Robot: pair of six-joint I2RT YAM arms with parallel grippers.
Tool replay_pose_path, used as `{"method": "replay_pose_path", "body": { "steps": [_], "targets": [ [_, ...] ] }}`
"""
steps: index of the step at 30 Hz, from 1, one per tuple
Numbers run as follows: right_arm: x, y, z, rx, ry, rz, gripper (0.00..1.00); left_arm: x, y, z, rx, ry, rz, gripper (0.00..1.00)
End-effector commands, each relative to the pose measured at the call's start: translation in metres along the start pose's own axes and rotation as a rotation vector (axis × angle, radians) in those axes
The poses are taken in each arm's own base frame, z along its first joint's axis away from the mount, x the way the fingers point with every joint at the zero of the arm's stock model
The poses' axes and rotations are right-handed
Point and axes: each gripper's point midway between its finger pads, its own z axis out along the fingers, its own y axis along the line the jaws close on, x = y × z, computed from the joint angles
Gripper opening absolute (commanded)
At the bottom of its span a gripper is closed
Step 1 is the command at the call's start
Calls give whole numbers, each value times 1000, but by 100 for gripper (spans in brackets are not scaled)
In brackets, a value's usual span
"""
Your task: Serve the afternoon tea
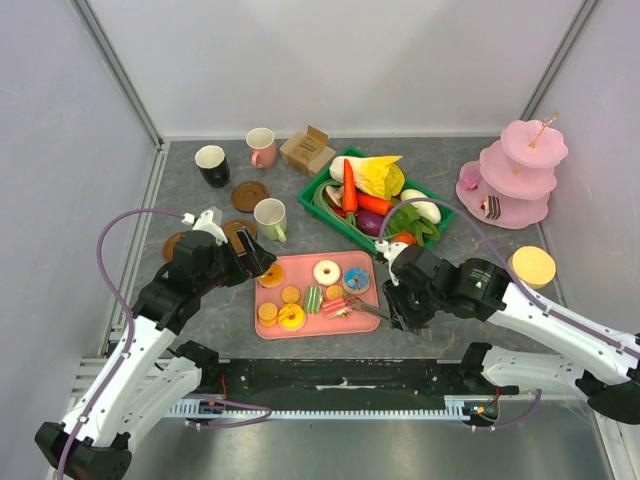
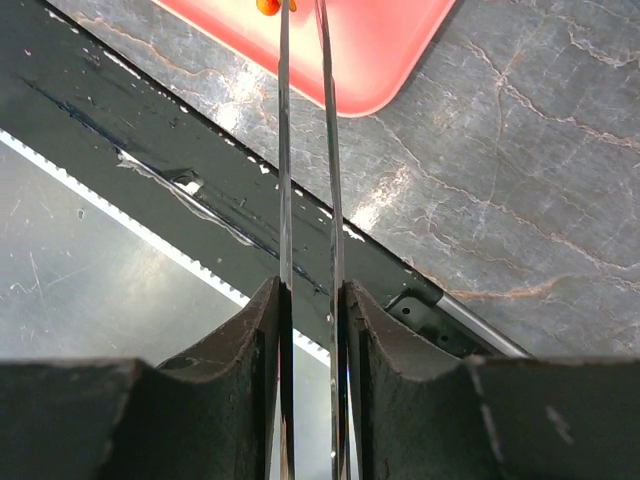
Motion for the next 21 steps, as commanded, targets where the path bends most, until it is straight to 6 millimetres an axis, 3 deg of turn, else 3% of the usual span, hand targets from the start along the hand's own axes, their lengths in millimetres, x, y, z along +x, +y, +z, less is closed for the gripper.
{"method": "replay_pose_path", "body": {
  "steps": [1, 14, 21],
  "targets": [
    [-15, 4, -19, -17, -92, 20, 0, -4, -7, 1, 38, -20, -12, 98],
    [-37, 11, -47, -60, -236, 26, 0, -10, -12, -4, 53, -43, -16, 98],
    [-81, -9, -73, 67, -449, 167, 0, -25, -21, -12, 69, -89, -21, 98]
  ]
}}
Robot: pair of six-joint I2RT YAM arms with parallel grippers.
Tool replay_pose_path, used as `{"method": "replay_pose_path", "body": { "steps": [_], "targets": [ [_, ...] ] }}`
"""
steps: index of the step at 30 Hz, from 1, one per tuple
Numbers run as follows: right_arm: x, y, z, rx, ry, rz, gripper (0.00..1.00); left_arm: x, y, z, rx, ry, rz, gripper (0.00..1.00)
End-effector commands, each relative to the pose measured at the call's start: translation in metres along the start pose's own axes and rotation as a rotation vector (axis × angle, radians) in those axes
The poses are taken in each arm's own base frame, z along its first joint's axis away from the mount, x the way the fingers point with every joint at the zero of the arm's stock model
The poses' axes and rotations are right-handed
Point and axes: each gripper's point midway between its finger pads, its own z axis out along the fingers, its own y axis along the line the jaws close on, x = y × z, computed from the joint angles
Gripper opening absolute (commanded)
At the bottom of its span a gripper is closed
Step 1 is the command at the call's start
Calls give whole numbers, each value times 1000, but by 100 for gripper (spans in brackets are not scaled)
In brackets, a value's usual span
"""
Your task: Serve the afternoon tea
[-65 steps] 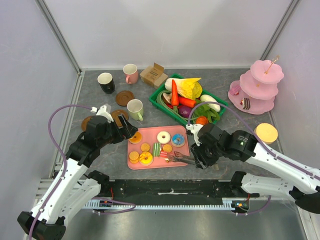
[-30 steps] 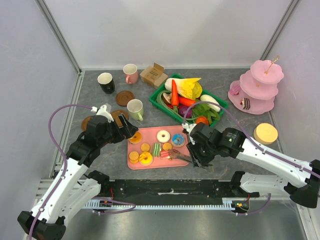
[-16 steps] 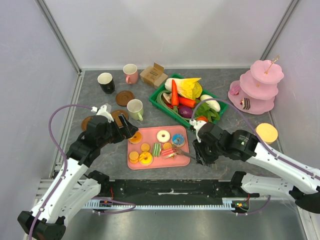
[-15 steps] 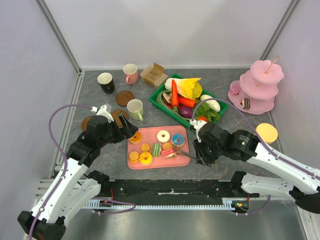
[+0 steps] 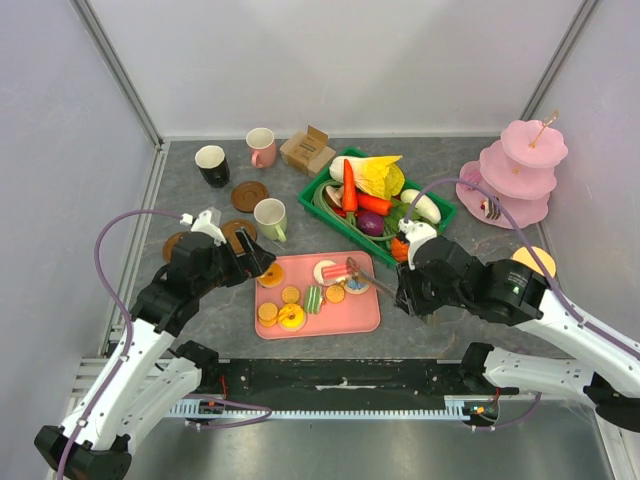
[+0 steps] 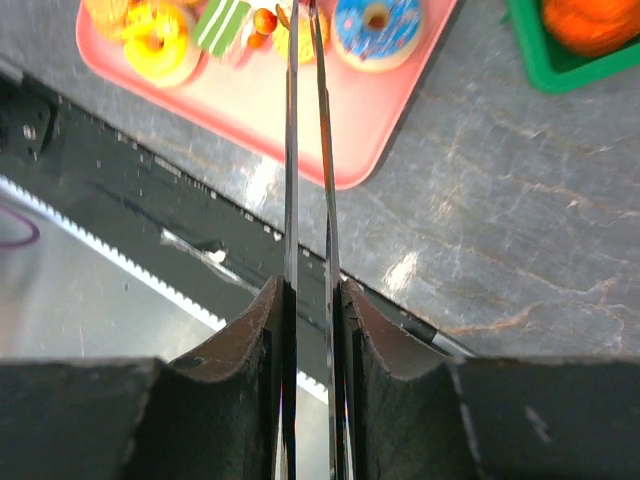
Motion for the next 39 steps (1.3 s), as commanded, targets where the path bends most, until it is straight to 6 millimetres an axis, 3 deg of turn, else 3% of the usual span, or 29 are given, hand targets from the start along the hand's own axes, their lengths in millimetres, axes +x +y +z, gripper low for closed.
{"method": "replay_pose_path", "body": {
  "steps": [1, 11, 17, 21, 26, 33, 39],
  "targets": [
    [-60, -9, -22, 88, -267, 122, 0, -25, -20, -10, 58, -77, -22, 98],
    [-110, -62, -43, 396, -529, 285, 0, -27, -28, -10, 93, -80, -17, 98],
    [-137, -97, -22, 556, -503, 306, 0, -23, -32, -5, 123, -62, -21, 98],
    [-153, -140, -16, 612, -540, 404, 0, -21, -32, -2, 124, -53, -18, 98],
    [-136, -173, -17, 654, -543, 497, 0, -21, -32, -1, 128, -51, -9, 98],
    [-84, -212, -39, 730, -529, 629, 0, -22, -40, 3, 170, -59, -12, 98],
    [-45, -234, -44, 816, -429, 682, 0, -24, -46, 11, 198, -54, -11, 98]
  ]
}}
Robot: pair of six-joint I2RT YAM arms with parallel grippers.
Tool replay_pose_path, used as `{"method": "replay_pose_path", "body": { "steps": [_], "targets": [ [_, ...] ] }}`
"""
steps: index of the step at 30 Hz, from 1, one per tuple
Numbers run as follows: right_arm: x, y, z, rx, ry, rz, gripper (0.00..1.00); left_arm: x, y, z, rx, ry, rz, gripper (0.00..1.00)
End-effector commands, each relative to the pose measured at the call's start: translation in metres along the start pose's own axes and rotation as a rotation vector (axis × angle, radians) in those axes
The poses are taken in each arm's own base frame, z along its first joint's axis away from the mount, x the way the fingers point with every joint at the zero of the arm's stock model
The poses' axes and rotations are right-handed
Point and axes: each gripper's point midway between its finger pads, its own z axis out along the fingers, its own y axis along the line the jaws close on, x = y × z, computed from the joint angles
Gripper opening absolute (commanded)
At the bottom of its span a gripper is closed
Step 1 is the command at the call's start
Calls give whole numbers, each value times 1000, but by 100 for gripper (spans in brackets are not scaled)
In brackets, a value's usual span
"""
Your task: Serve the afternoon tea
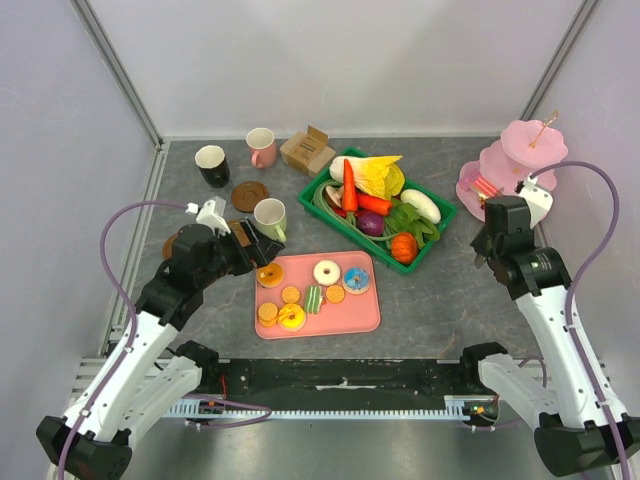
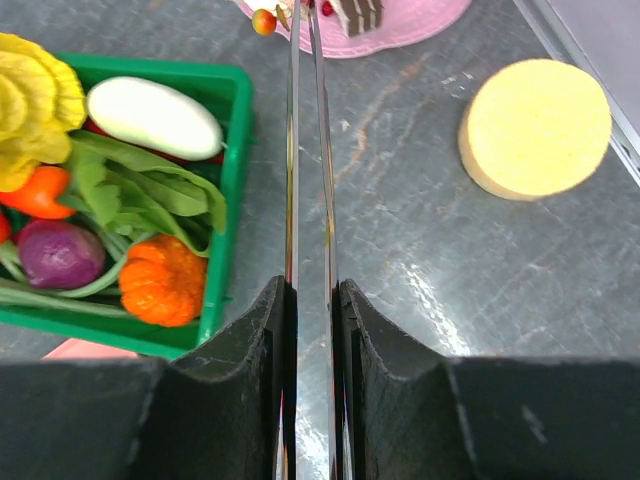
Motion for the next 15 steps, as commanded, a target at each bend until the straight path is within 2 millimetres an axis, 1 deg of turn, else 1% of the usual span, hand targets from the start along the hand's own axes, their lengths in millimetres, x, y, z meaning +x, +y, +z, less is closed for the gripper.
{"method": "replay_pose_path", "body": {
  "steps": [1, 3, 6, 7, 10, 13, 14, 15],
  "targets": [
    [10, -18, 5, 48, 46, -22, 0, -6, -14, 8, 69, -11, -14, 98],
    [13, -25, 8, 67, 61, -25, 0, -4, -15, 10, 82, -7, -12, 98],
    [24, -27, 14, 67, 112, -57, 0, -3, -14, 13, 86, -4, -12, 98],
    [26, -32, 15, 87, 121, -63, 0, -2, -14, 13, 85, -3, -13, 98],
    [22, -49, 17, 157, 105, -48, 0, -3, -14, 14, 87, -7, -12, 98],
    [24, -55, 22, 176, 126, -44, 0, -3, -14, 14, 90, -11, -12, 98],
    [24, -62, 24, 201, 134, -32, 0, -3, -13, 15, 85, -10, -11, 98],
    [24, -64, 27, 205, 144, -28, 0, -3, -13, 15, 87, -10, -11, 98]
  ]
}}
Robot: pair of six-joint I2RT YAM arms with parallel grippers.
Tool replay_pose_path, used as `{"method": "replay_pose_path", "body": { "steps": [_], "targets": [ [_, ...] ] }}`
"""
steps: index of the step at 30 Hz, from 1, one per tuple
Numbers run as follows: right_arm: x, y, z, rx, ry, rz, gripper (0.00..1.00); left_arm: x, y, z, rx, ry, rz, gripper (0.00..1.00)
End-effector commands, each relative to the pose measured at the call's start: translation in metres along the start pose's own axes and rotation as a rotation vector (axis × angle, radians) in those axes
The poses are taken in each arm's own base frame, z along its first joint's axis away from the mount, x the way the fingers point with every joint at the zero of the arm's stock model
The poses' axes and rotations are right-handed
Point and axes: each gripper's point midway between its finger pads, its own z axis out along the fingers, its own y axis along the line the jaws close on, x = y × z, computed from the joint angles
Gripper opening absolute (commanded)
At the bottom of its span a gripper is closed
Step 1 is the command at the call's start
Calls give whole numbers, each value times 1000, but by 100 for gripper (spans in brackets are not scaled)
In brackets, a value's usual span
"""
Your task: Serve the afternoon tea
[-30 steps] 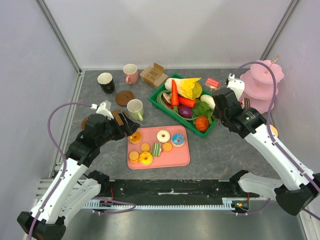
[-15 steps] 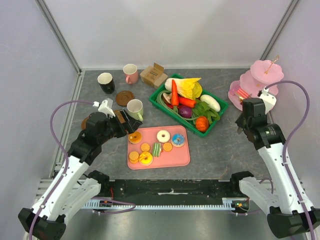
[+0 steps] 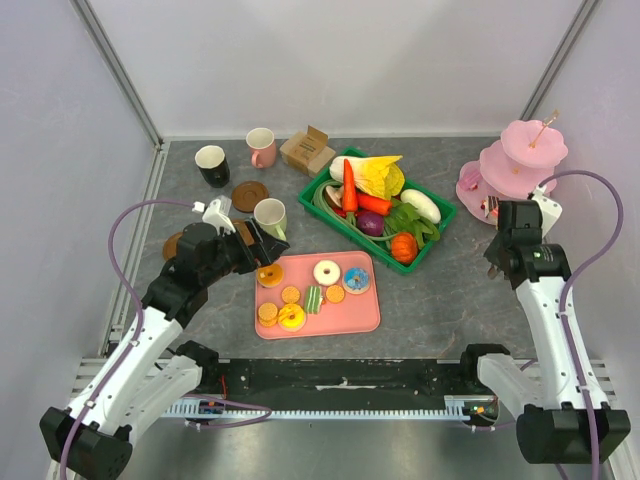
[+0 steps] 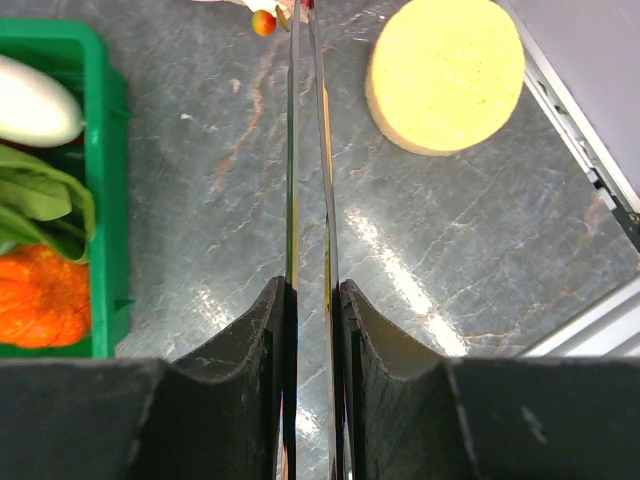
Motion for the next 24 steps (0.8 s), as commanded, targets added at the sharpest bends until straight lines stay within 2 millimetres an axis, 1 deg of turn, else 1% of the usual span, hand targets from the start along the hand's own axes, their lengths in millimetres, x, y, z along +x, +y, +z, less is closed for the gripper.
{"method": "replay_pose_path", "body": {
  "steps": [1, 5, 7, 10, 15, 19, 24],
  "targets": [
    [-2, -12, 11, 40, 17, 5, 0, -8, -11, 1, 49, -33, -7, 98],
    [-10, -24, 19, 86, 19, 44, 0, -7, -11, 2, 52, -28, -11, 98],
    [-16, -26, 22, 89, 13, 69, 0, -7, -12, 1, 58, -27, -8, 98],
    [-22, -26, 30, 76, 7, 101, 0, -7, -11, 1, 60, -30, -10, 98],
    [-33, -29, 48, 88, -4, 141, 0, -6, -10, 0, 55, -32, -10, 98],
    [-52, -28, 56, 75, -75, 174, 0, -6, -22, -6, 111, -26, -2, 98],
    [-63, -25, 71, 65, -77, 182, 0, -10, -22, -12, 113, -63, -3, 98]
  ]
}}
